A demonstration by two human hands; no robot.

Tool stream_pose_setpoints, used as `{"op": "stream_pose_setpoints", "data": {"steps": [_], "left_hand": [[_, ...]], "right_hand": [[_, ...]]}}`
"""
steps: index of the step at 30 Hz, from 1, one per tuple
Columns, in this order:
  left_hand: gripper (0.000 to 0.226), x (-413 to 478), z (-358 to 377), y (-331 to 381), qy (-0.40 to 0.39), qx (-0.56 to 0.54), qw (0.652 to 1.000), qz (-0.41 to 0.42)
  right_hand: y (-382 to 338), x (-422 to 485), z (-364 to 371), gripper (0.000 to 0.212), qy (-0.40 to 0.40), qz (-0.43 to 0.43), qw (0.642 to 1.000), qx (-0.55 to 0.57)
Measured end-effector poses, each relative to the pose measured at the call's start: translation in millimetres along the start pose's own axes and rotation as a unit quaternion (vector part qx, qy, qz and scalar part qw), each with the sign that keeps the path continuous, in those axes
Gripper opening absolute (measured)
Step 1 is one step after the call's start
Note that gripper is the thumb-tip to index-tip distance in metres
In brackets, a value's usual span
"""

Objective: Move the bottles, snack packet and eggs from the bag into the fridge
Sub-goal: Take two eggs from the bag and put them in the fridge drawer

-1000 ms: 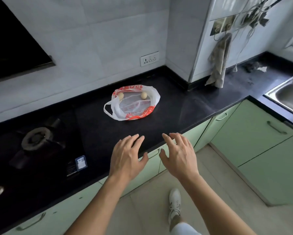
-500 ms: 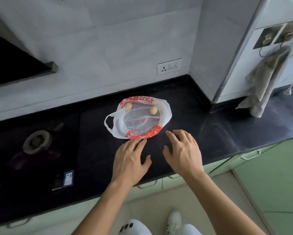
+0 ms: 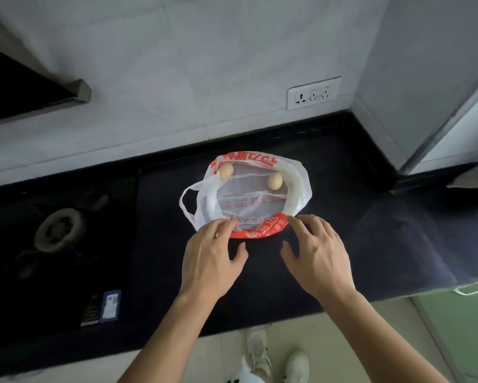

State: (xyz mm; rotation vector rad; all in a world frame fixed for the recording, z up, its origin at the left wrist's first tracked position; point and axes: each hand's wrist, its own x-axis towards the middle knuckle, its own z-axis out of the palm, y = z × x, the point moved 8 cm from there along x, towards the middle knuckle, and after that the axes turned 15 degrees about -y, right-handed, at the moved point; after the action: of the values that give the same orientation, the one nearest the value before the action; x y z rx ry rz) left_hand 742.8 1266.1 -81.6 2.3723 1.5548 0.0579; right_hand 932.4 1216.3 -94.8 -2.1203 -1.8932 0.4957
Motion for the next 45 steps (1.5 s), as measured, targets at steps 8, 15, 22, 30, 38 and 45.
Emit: {"op": "stream_pose_setpoints", "data": {"steps": [8,15,22,30,38,45], "left_hand": [[0.047,89.7,23.6,-43.9,-0.009,-0.145,0.989,-0.011],[0.038,184.3,35.2,-80.3,0.022,-0.192,0.981,-0.008],[0.043,236.4,44.7,-111.0,0.02,-0.146,0.989,-0.015],[0.044,261.6,57.4,-111.3,0.005,-0.104,0.994,0.008],[0.038,270.1,70.3,-114.8,-0.039,-0.084,0.995,0.033],[0.044,259.2,49.7,-98.8,-0.019,-0.143,0.986,0.081]], "right_hand": [[8.2,73.4,20.0,0.044,-0.031,0.063,0.997,0.031],[27.0,142.6,51.7,0.037,-0.043,0.184,0.964,0.189],[24.0,186.3,58.9,0.031,-0.038,0.228,0.959,0.166],[39.4,207.3,71.9,0.038,-0.062,0.289,0.945,0.142],[45.6,222.2,88.5,0.043,-0.085,0.224,0.965,0.107],[53.4,217.8,80.9,0.018,-0.042,0.192,0.951,0.24]]}}
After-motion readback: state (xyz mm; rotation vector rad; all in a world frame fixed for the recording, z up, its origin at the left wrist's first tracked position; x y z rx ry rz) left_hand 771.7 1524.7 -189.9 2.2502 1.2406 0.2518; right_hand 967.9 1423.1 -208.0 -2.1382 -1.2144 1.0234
